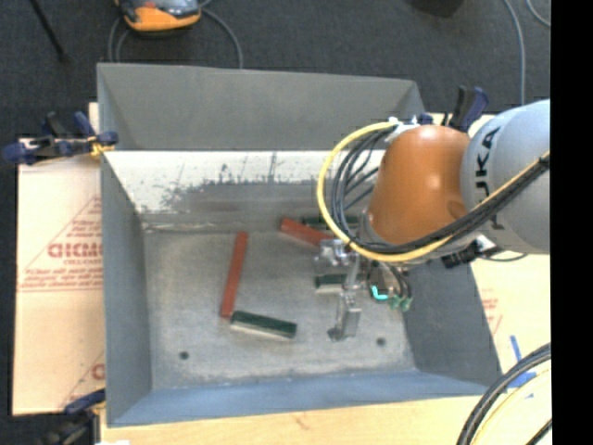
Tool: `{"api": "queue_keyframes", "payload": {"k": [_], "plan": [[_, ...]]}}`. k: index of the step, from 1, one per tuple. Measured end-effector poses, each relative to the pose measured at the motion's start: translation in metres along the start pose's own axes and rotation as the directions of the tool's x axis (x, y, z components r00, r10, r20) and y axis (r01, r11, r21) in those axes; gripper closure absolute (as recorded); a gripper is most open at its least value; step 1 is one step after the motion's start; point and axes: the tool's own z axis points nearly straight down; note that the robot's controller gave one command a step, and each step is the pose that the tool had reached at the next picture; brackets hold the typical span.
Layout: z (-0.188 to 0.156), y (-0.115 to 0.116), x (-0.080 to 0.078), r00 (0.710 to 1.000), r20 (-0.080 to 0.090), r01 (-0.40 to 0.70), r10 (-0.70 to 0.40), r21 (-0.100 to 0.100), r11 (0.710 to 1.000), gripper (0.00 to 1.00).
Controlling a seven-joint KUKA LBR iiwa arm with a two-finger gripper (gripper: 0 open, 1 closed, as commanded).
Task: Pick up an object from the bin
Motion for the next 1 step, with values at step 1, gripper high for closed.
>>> {"api": "queue_keyframes", "payload": {"k": [1], "plan": [[-0.0033, 0.0, -0.0018, 1.0, 0.007, 0.0, 0.0, 0.0, 1.0, 0.0]]}}
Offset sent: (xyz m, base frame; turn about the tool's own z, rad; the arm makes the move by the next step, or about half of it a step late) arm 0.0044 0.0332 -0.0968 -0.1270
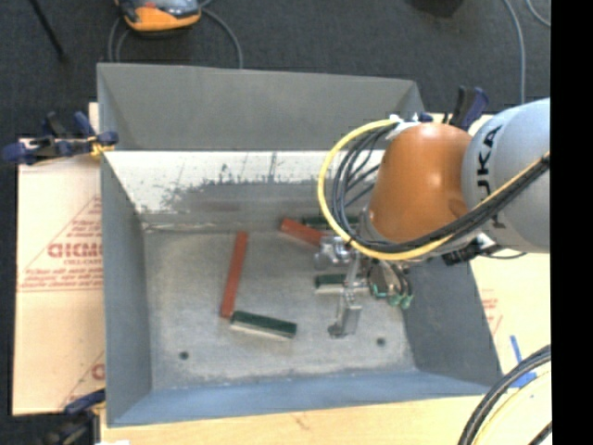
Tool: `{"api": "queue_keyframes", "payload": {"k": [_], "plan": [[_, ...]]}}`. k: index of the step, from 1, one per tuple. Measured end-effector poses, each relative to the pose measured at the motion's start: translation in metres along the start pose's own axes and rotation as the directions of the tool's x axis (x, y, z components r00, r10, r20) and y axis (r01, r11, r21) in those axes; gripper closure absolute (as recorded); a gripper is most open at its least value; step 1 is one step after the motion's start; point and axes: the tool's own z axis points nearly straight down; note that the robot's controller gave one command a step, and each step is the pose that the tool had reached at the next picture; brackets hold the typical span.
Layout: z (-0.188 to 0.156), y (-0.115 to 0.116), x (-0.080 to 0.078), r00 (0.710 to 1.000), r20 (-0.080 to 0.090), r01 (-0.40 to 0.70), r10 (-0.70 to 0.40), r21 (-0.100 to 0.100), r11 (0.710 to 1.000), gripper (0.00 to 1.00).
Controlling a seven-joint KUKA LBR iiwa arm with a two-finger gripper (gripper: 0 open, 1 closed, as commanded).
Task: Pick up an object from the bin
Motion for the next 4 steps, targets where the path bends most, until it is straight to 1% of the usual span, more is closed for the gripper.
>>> {"api": "queue_keyframes", "payload": {"k": [1, 2, 3, 4], "plan": [[0.046, 0.015, -0.003, 0.998, 0.006, 0.058, -0.058, 0.002, 0.998, 0.0], [0.082, 0.056, -0.011, 0.999, -0.001, 0.032, -0.032, -0.001, 0.999, 0.0], [0.103, 0.042, 0.005, 1.0, -0.001, -0.015, 0.015, -0.001, 1.0, 1.0], [0.103, 0.042, 0.005, 1.0, -0.001, -0.015, 0.015, -0.001, 1.0, 1.0]]}}
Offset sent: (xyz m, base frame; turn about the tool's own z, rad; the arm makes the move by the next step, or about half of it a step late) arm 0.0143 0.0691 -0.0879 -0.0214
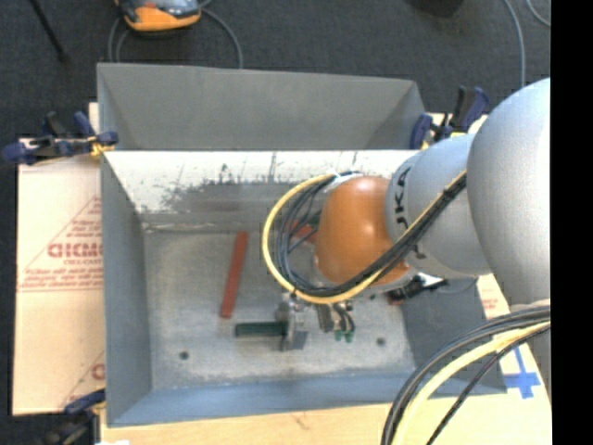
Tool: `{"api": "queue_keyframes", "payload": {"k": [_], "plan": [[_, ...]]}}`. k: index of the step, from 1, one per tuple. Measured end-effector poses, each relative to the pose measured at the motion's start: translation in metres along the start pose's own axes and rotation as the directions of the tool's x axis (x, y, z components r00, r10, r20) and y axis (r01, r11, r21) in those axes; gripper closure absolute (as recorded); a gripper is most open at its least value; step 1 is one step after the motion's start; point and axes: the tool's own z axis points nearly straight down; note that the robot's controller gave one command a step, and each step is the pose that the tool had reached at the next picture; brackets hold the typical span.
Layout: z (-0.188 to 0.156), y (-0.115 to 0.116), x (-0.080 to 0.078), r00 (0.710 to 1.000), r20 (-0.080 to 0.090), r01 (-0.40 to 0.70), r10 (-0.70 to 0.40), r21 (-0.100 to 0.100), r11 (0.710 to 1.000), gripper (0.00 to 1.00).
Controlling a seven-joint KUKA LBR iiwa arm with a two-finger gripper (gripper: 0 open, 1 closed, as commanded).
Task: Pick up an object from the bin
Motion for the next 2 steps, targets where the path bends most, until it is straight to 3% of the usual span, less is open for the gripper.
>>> {"api": "queue_keyframes", "payload": {"k": [1, 2], "plan": [[-0.055, -0.018, -0.028, 1.0, -0.005, 0.002, -0.002, 0.001, 1.0, 1.0], [-0.189, 0.057, 0.002, 1.0, 0.0, -0.031, 0.031, 0.0, 1.0, 1.0]]}}
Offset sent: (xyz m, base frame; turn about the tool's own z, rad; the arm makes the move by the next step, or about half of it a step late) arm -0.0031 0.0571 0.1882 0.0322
